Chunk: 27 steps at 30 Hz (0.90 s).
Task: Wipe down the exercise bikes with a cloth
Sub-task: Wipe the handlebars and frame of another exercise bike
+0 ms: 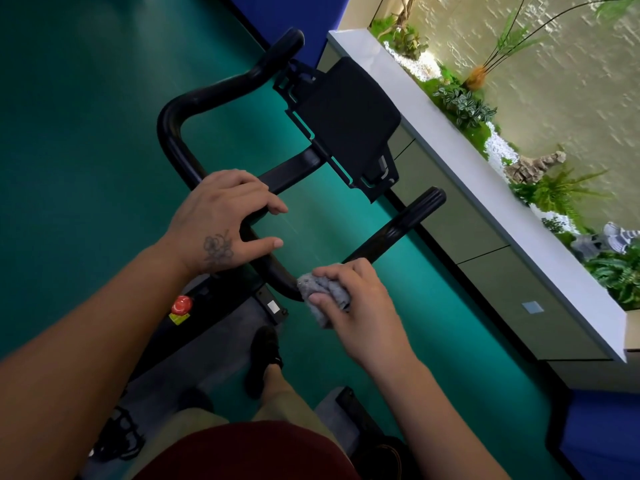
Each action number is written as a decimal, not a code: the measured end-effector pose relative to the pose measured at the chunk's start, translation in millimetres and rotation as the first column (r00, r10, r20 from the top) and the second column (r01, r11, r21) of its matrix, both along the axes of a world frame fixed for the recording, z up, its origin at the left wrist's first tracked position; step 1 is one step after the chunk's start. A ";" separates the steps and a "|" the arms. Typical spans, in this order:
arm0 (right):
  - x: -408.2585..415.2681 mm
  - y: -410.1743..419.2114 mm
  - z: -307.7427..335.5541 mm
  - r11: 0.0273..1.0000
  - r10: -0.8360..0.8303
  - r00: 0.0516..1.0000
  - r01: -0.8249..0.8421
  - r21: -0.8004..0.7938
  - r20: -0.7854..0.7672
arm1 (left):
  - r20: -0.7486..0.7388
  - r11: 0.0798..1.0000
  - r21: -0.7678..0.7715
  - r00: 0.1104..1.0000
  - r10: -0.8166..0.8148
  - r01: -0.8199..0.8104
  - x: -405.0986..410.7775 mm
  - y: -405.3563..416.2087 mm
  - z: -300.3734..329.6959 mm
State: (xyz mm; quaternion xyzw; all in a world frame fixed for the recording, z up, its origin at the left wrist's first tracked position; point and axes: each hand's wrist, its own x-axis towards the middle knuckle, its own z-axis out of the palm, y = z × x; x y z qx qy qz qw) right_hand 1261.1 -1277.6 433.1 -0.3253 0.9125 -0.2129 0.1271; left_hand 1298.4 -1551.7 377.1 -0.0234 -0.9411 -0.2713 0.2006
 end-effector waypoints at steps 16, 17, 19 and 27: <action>2.9 -29.1 -2.8 0.992 0.122 0.990 -0.121 0.027 -0.064 | 0.097 0.998 0.015 0.994 -0.059 0.058 32.5 -12.8 -0.6; -1.9 -26.9 -0.6 0.991 0.128 0.991 -0.127 0.032 -0.038 | 0.110 0.998 0.015 0.992 -0.057 0.056 33.6 -12.8 -0.3; -12.9 -18.7 4.9 0.990 0.130 0.991 -0.131 0.056 0.006 | 0.126 0.999 0.016 0.991 -0.048 0.047 37.9 -13.2 -1.1; -6.4 -38.2 -2.7 0.997 0.066 0.998 -0.066 -0.030 0.003 | 0.166 1.000 -0.006 0.986 -0.024 0.026 45.8 -15.4 -2.1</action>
